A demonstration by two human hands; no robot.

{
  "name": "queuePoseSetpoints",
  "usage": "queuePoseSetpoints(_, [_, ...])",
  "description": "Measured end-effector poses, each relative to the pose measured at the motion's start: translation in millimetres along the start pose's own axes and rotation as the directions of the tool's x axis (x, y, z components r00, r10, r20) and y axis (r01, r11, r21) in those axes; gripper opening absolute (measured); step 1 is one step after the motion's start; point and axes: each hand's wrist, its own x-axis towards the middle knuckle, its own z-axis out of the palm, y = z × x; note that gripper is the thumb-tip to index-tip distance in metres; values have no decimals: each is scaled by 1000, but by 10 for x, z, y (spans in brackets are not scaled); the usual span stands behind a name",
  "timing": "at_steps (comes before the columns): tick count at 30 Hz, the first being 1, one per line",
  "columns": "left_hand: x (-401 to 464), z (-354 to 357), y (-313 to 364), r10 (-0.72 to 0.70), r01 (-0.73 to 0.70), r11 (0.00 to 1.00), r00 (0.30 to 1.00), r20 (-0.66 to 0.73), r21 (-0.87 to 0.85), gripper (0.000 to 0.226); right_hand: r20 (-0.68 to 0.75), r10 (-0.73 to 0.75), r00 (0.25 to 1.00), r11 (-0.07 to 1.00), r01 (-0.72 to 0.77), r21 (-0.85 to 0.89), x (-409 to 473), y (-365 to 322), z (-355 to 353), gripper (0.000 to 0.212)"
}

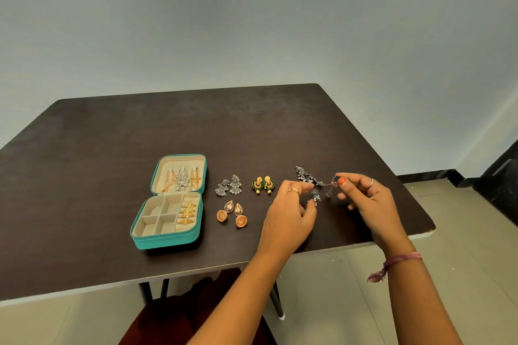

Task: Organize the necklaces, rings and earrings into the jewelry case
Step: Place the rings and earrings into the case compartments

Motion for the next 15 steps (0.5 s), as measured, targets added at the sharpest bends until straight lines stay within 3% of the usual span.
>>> queuePoseSetpoints(5, [-21, -14, -9, 161, -161, 983, 987, -7, -90, 24, -71, 52, 996, 990, -43, 131, -5, -10, -39, 19])
queuePoseSetpoints(10, [-79, 9, 21, 346, -368, 921, 923, 169, 127, 49, -37, 14, 999, 991, -9, 134, -43, -26, -50, 17])
queuePoseSetpoints(15, [-91, 45, 31, 357, -449, 859, 869, 341, 246, 69, -2, -69, 998, 997, 69, 43, -90, -47, -23, 14])
